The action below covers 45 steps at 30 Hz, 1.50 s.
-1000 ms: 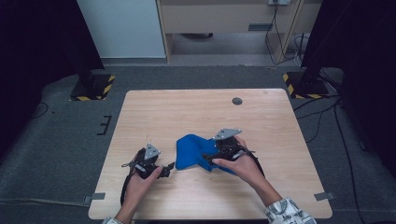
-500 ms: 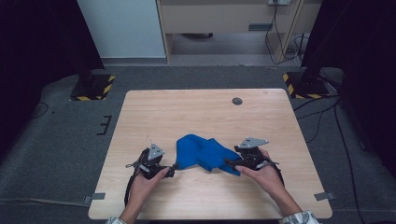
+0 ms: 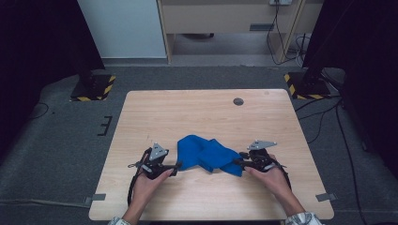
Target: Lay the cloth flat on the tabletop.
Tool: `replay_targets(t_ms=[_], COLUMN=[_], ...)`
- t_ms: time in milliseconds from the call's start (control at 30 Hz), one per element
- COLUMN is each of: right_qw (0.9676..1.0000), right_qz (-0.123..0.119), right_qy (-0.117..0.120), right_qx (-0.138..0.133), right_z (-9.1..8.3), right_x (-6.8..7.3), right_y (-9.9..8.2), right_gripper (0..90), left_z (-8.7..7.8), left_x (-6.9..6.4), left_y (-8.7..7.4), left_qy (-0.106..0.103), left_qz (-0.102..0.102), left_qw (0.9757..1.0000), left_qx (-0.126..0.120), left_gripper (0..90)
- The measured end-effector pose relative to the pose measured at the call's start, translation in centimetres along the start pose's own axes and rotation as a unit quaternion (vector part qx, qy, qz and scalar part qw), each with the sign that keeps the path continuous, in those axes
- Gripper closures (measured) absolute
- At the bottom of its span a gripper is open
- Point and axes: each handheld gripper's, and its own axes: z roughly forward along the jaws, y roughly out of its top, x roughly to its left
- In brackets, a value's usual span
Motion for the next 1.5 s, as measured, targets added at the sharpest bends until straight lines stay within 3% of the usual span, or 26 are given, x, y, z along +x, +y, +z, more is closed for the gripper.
replay_targets(t_ms=[67, 100, 167, 233, 300, 500, 600, 933, 1100, 1367, 1467, 1500], right_qw=[1.0, 0.9999, 1.0, 0.9999, 0.9999, 0.9992, 0.9983, 0.9975, 0.9979, 0.9978, 0.9979, 0.9979], right_qz=[0.001, -0.008, -0.007, -0.013, -0.015, -0.023, -0.039, -0.052, -0.046, -0.047, -0.046, -0.047], right_qy=[0.001, -0.006, -0.002, 0.0, 0.004, 0.016, 0.024, 0.028, 0.024, 0.024, 0.024, 0.026], right_qx=[0.003, 0.003, 0.002, -0.001, -0.006, -0.027, -0.037, -0.04, -0.039, -0.04, -0.038, -0.037], right_z=[0.0, 0.1, 0.2, 0.2, 0.1, -0.3, -0.4, 0.4, 0.7, 0.8, 1.0, 1.1], right_x=[0.1, 0.3, 0.4, 0.5, 0.7, 1.5, 2.6, 3.4, 3.4, 3.6, 3.7, 3.9], right_y=[0.1, 0.1, 0.1, 0.3, 0.5, 1.4, 2.3, 3.6, 3.5, 3.5, 3.4, 3.4], right_gripper=[62.8, 70.9, 74.2, 84.6, 86.6, 87.0, 87.0, 86.6, 85.8, 84.8, 84.6, 84.4], left_z=[-0.1, -0.1, 0.0, 0.1, 0.1, 0.2, 0.3, 0.5, 1.8, 4.3, 4.8, 5.2], left_x=[-0.1, -0.2, -0.2, -0.4, -0.6, -1.2, -1.3, -1.4, -2.4, -4.5, -5.0, -5.2], left_y=[0.0, 0.0, 0.0, 0.1, 0.1, 0.3, 0.4, 1.8, 3.5, 4.7, 4.9, 5.0], left_qy=[-0.001, -0.003, -0.005, -0.01, -0.015, -0.022, -0.024, -0.037, -0.062, -0.08, -0.075, -0.079], left_qz=[0.003, 0.004, 0.006, 0.007, 0.014, 0.024, 0.025, 0.027, 0.033, 0.048, 0.057, 0.049], left_qw=[1.0, 1.0, 1.0, 0.9999, 0.9998, 0.9995, 0.9994, 0.9989, 0.9974, 0.9956, 0.9955, 0.9956], left_qx=[0.0, 0.0, 0.001, 0.0, 0.001, 0.0, -0.001, -0.013, -0.013, 0.008, 0.012, 0.01], left_gripper=[21.9, 22.0, 22.3, 23.1, 25.4, 27.9, 27.9, 32.7, 38.9, 44.3, 44.7, 45.9])
